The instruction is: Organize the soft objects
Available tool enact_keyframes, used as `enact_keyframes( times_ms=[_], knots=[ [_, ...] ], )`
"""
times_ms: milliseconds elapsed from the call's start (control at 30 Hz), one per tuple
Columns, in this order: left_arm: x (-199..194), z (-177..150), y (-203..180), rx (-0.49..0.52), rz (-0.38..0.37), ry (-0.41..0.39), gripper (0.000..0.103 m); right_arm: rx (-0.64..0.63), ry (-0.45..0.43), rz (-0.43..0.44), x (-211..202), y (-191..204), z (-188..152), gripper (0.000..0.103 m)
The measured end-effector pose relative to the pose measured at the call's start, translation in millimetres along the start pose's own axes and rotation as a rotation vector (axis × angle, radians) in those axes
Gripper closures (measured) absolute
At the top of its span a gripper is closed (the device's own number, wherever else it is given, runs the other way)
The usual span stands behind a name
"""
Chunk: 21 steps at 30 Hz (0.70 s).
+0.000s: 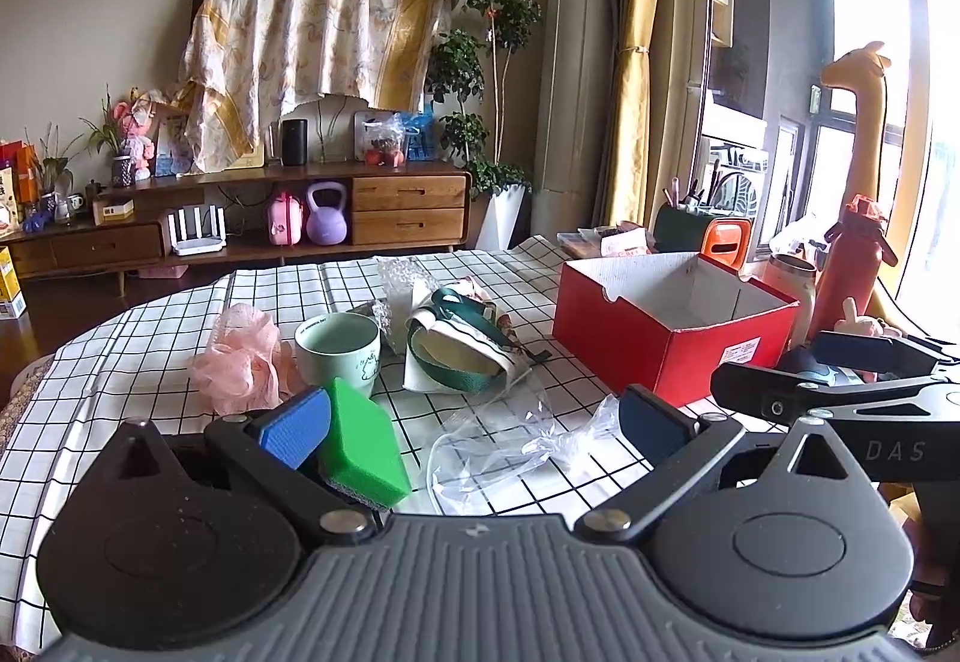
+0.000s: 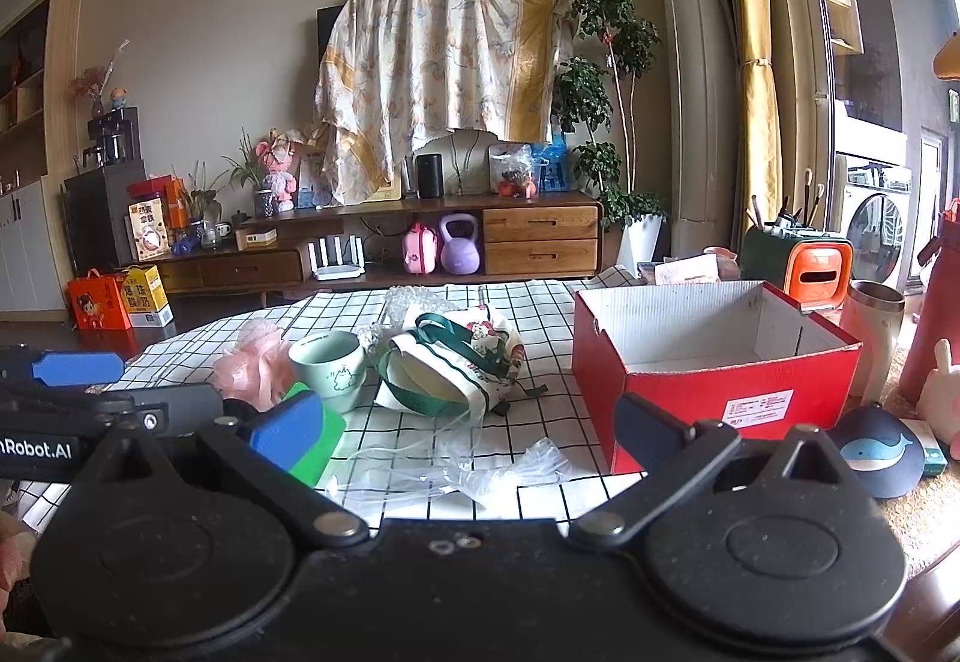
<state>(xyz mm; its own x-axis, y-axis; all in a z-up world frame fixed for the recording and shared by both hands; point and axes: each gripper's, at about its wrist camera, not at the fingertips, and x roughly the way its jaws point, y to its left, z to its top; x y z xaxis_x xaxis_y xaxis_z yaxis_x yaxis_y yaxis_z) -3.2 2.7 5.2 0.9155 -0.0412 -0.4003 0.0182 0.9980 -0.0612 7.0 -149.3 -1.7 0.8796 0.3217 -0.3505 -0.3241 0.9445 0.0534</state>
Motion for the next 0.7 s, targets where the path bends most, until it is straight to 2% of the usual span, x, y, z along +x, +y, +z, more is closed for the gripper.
enact_keyframes(
  times_ms=[700],
  knots=[
    [-1.8,-0.1,-1.7,-0.003,0.007,-0.006,0.000,-0.002,0.000,0.001,0.8,0.7,0.6,0.000]
  ],
)
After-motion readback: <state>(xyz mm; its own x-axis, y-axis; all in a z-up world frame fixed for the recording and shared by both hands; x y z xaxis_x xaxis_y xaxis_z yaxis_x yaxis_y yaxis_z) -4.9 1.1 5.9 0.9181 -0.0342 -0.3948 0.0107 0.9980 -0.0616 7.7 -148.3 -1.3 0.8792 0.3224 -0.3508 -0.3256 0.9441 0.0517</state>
